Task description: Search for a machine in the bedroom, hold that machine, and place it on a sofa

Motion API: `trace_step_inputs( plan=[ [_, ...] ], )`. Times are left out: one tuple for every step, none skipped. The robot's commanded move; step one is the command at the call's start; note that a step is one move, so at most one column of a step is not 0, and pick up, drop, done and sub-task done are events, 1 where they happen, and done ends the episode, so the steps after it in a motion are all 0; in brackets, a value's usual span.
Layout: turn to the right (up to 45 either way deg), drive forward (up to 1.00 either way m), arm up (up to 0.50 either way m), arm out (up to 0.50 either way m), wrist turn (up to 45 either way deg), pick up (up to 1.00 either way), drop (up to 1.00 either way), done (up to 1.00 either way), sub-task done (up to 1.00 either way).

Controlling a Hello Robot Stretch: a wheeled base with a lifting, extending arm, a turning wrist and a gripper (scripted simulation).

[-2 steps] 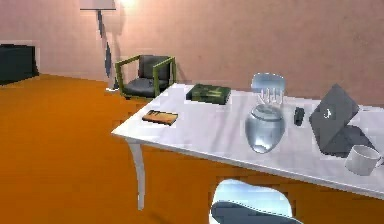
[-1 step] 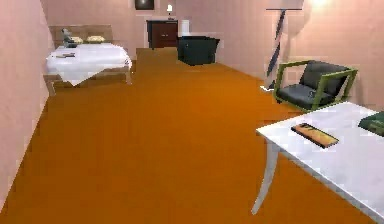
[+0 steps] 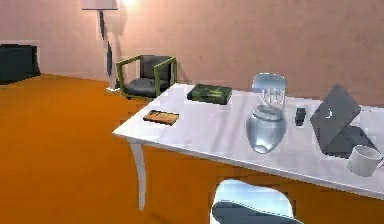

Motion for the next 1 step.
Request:
trace_step_inputs(
  plan=[
    [45.0,0.0,0.0,0.0,0.0,0.0,0.0,0.0,0.0]
  ],
)
